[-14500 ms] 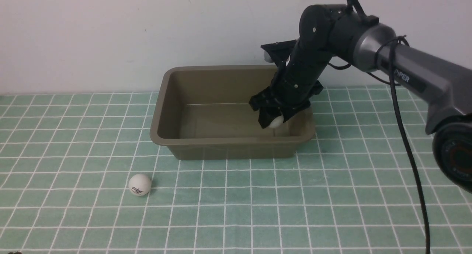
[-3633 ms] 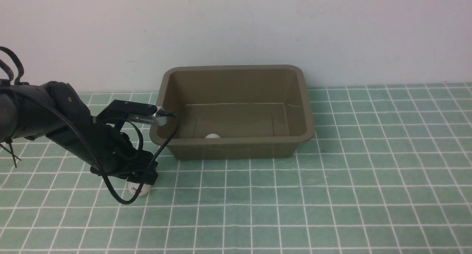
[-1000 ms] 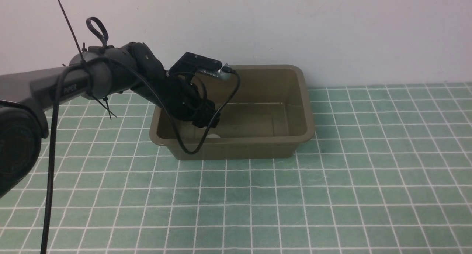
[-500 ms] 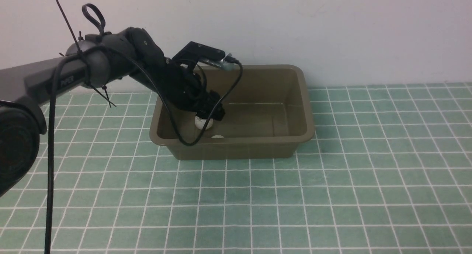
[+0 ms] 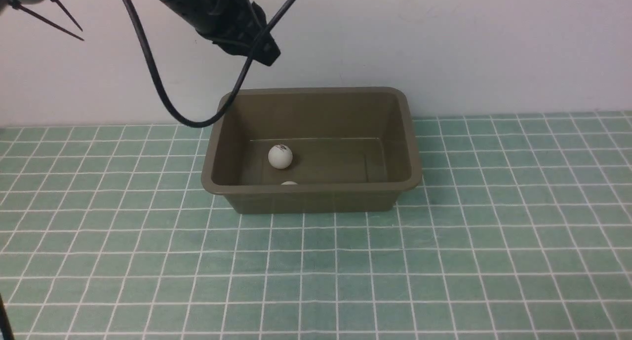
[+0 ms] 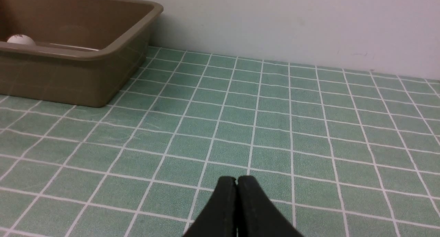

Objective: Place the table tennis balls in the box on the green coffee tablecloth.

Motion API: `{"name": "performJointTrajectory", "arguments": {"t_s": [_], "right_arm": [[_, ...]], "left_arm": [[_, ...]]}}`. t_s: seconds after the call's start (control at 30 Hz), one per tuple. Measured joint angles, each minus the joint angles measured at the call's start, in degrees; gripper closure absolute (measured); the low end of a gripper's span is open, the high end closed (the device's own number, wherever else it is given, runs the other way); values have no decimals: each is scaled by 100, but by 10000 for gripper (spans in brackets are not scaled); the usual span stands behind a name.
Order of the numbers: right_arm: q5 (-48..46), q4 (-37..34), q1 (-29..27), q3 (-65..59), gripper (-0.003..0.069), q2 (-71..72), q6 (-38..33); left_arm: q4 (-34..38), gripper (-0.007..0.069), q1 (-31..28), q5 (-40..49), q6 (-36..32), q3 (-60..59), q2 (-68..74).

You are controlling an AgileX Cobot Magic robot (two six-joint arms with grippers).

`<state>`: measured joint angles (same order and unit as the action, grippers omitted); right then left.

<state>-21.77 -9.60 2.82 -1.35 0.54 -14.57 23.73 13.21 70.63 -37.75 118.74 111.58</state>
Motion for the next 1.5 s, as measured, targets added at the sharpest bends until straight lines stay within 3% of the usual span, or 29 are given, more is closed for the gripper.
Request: {"name": "performJointTrajectory", "arguments": {"t_s": [0.2,0.57,0.87,1.13,1.33,1.5], "right_arm": [[0,0,0,0,676,0,0],[0,0,0,0,676,0,0],[0,0,0,0,676,0,0],[0,0,0,0,676,0,0],[0,0,0,0,676,4,0],[-1,0,0,0,676,4,0]], "left_arm": [[-543,629,-126,73,1093,-217,-359],[-451,629,-174,66,1203,-1569,-2421],[-168,629,-174,-1732,1270,-4301,-5030],[-74,629,-174,-1876,1244,-5444,-6156],[-641,629,-204,-2461,1156,-6178,-6326],[-799,629,-816,-4123,1466,-7910,-7251]]}}
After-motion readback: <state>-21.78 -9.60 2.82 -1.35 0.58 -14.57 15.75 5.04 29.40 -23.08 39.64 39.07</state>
